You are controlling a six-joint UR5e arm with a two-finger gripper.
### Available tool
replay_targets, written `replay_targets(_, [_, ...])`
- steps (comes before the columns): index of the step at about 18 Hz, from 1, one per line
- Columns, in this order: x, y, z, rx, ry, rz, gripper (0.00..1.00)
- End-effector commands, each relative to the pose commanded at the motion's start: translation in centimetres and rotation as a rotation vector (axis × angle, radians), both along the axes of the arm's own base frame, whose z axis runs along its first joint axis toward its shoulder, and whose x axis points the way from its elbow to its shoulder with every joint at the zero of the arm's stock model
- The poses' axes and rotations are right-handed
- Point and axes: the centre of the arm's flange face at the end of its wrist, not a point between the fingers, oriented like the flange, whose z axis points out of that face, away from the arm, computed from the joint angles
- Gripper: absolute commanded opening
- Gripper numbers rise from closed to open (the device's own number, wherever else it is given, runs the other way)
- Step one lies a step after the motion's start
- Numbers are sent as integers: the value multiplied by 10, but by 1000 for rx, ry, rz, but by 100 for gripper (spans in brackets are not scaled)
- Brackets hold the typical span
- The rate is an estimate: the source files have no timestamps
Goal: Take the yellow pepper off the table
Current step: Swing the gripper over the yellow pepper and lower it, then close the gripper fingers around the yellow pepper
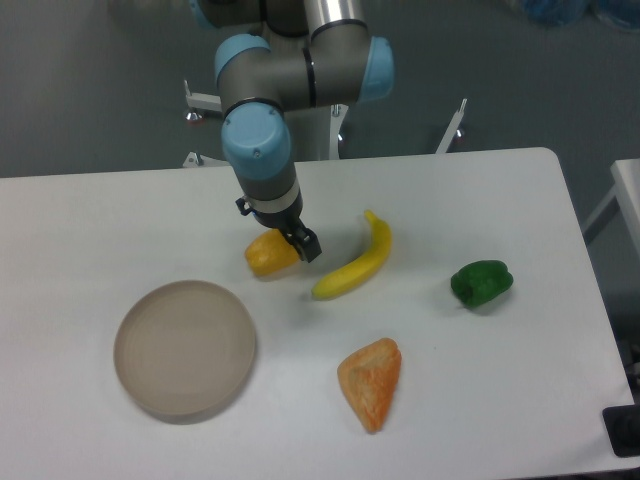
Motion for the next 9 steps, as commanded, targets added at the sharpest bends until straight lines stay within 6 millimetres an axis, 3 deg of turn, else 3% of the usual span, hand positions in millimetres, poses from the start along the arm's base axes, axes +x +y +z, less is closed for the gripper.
replay_targets(3, [1,1,-13,-5,0,-2,100])
replay_targets(9, [9,2,-19,-16,-5,-16,100])
